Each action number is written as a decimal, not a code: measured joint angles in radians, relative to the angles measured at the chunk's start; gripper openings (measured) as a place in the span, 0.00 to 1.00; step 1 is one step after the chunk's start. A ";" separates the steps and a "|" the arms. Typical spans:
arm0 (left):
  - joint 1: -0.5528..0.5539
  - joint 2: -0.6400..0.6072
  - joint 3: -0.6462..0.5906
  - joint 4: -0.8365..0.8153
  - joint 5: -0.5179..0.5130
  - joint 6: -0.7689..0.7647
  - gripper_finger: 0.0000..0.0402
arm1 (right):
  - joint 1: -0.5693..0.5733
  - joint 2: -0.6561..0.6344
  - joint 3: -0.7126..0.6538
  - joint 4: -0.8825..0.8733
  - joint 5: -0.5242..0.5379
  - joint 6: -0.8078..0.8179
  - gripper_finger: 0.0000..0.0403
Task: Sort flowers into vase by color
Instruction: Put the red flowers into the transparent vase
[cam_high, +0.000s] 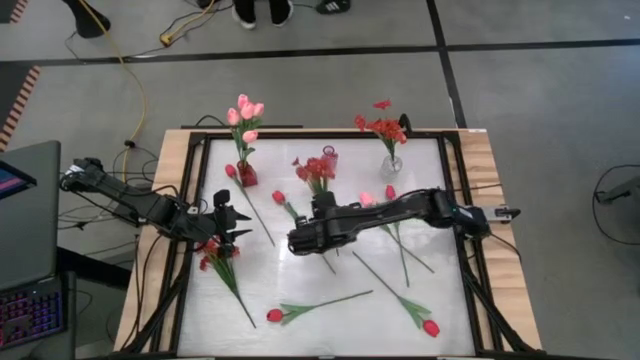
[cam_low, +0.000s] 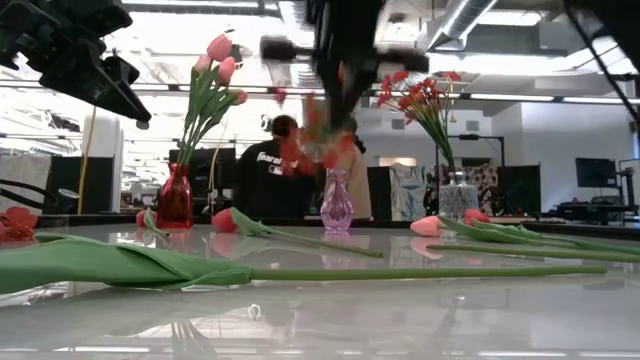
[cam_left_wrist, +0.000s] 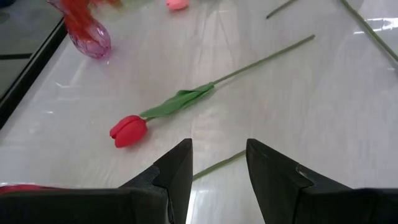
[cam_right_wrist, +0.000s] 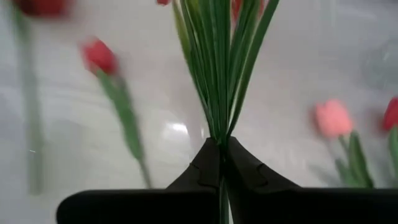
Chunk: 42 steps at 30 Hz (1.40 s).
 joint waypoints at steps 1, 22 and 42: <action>0.000 0.000 0.000 0.000 0.000 0.000 0.35 | 0.012 -0.024 0.000 0.000 0.029 -0.006 0.09; 0.007 0.009 0.000 0.164 -0.058 0.055 0.34 | 0.352 -0.584 -0.242 -0.115 0.605 -0.089 0.09; 0.349 0.396 0.000 0.743 0.193 0.164 0.34 | 0.438 -1.276 -1.243 -0.085 0.882 0.476 0.08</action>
